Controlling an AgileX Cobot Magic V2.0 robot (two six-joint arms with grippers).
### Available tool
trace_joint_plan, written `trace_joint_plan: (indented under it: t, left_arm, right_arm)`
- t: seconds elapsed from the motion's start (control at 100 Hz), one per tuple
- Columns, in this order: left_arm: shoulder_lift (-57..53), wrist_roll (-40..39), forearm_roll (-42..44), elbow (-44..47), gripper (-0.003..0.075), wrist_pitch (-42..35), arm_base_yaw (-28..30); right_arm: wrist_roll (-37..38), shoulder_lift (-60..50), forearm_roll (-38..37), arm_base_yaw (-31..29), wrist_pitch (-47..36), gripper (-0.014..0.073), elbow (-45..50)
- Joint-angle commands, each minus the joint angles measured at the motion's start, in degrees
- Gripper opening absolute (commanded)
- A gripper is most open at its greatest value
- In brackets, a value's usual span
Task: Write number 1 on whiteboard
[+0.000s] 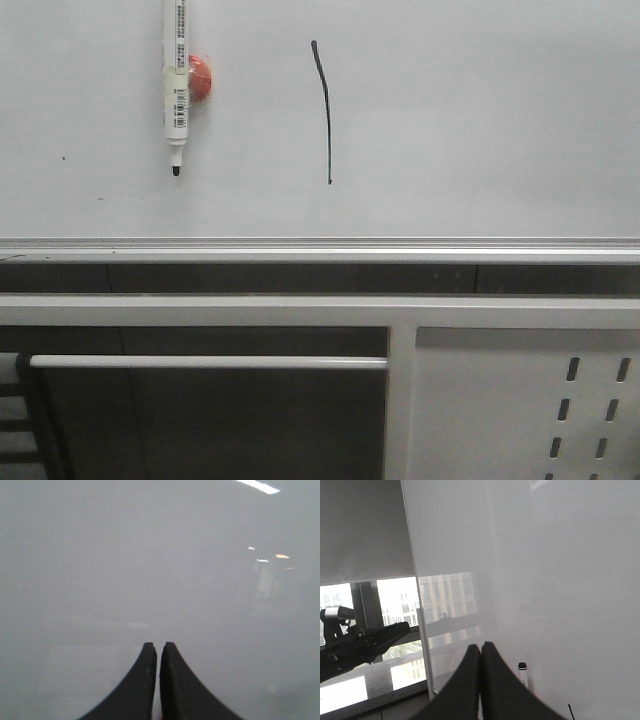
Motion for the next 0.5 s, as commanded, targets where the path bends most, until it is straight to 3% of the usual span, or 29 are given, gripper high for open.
trace_joint_plan:
  t: [0.0,0.49]
  left_arm:
    - [-1.1,2.1,-3.8,0.2,-0.0018,0.0,-0.4]
    - [-1.9,2.1,-7.8,1.6,-0.0018,0.1,-0.4]
  right_arm:
    - [-0.5,0.3,0.1,-0.1,-0.4,-0.0051,-1.8]
    - [-0.5,0.3,0.6,-0.1,-1.0,-0.0051,-1.8]
